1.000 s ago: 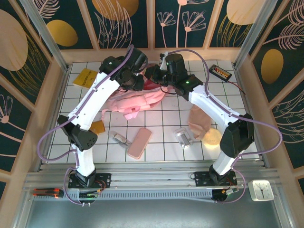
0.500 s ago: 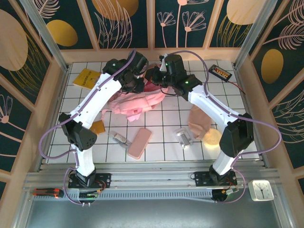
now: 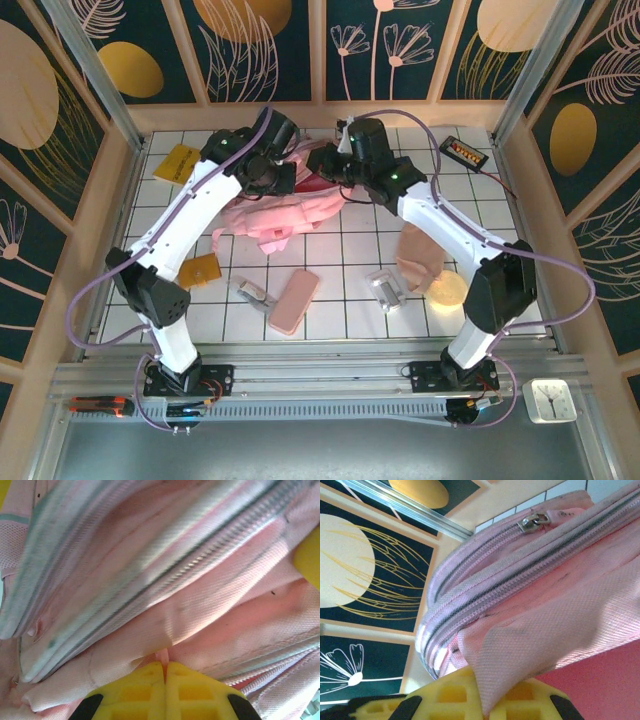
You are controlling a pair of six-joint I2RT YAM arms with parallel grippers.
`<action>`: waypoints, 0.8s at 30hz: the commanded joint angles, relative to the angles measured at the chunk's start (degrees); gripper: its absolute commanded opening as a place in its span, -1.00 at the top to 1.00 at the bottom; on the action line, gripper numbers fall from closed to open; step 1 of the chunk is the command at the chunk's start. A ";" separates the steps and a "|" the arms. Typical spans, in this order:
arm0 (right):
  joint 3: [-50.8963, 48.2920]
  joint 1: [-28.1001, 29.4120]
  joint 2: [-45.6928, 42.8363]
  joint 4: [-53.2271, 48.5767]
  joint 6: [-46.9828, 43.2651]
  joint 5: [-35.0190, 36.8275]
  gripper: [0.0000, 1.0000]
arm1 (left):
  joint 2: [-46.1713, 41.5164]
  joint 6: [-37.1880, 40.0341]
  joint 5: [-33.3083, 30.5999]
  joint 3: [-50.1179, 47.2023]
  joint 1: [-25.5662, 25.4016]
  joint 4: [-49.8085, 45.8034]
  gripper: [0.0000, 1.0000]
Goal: Pack books, pencil case, and school supplies into a backpack
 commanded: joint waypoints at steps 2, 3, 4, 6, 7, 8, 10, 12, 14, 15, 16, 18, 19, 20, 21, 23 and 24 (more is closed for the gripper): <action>-2.32 -3.17 -8.40 7.58 -1.70 3.81 1.00 | -5.90 -0.37 -6.66 -5.25 2.72 -0.90 1.00; -3.38 -3.30 -9.18 8.12 -1.76 3.81 1.00 | -7.02 -0.47 -7.34 -6.48 3.24 -0.30 1.00; -4.46 -3.36 -9.95 8.74 -1.69 3.85 1.00 | -8.14 -0.63 -7.96 -7.69 3.68 0.32 1.00; -6.72 -3.37 -11.49 9.81 -1.86 4.39 1.00 | -10.84 -0.99 -8.28 -10.93 4.78 2.23 1.00; -7.58 -3.37 -12.14 10.17 -1.92 4.51 1.00 | -11.95 -1.16 -8.49 -12.37 5.27 2.99 1.00; -8.65 -3.45 -12.82 11.06 -2.13 4.51 1.00 | -13.23 -1.38 -8.80 -14.32 5.83 3.94 1.00; -10.66 -3.41 -14.19 12.81 -2.22 4.76 1.00 | -15.95 -1.65 -9.20 -18.12 6.93 6.12 1.00; -12.26 -3.43 -15.22 14.53 -2.19 3.85 1.00 | -18.94 -2.09 -10.03 -21.74 8.16 8.91 1.00; -13.36 -5.28 -15.85 15.97 -1.62 2.60 1.00 | -21.72 -2.11 -10.25 -25.02 9.47 12.29 1.00; -13.73 -5.65 -15.90 16.83 -1.20 1.35 1.00 | -22.91 -1.95 -9.75 -26.47 10.17 14.16 1.00; -13.74 -5.90 -15.90 17.38 -0.71 0.44 1.00 | -23.84 -1.66 -9.35 -27.46 10.43 15.74 1.00; -13.48 -5.97 -15.60 18.73 0.02 -1.14 1.00 | -26.33 -0.92 -4.76 -30.38 10.44 22.18 1.00; -13.17 -5.81 -15.34 19.44 0.35 -1.94 1.00 | -27.54 -1.52 -1.47 -31.85 10.44 25.41 0.90; -12.74 -5.67 -15.21 19.62 0.53 -2.22 1.00 | -28.41 -2.46 1.72 -33.10 10.44 27.87 0.73; -12.00 -5.26 -14.74 19.33 0.63 -2.19 1.00 | -29.00 -3.85 4.90 -34.14 10.40 30.20 0.65; -10.57 -4.54 -14.04 18.68 0.42 -2.17 1.00 | -29.14 -5.78 9.88 -34.76 10.36 32.39 0.56; -9.91 -4.18 -13.74 18.38 0.32 -2.10 1.00 | -28.84 -6.69 12.25 -34.63 10.28 32.65 0.44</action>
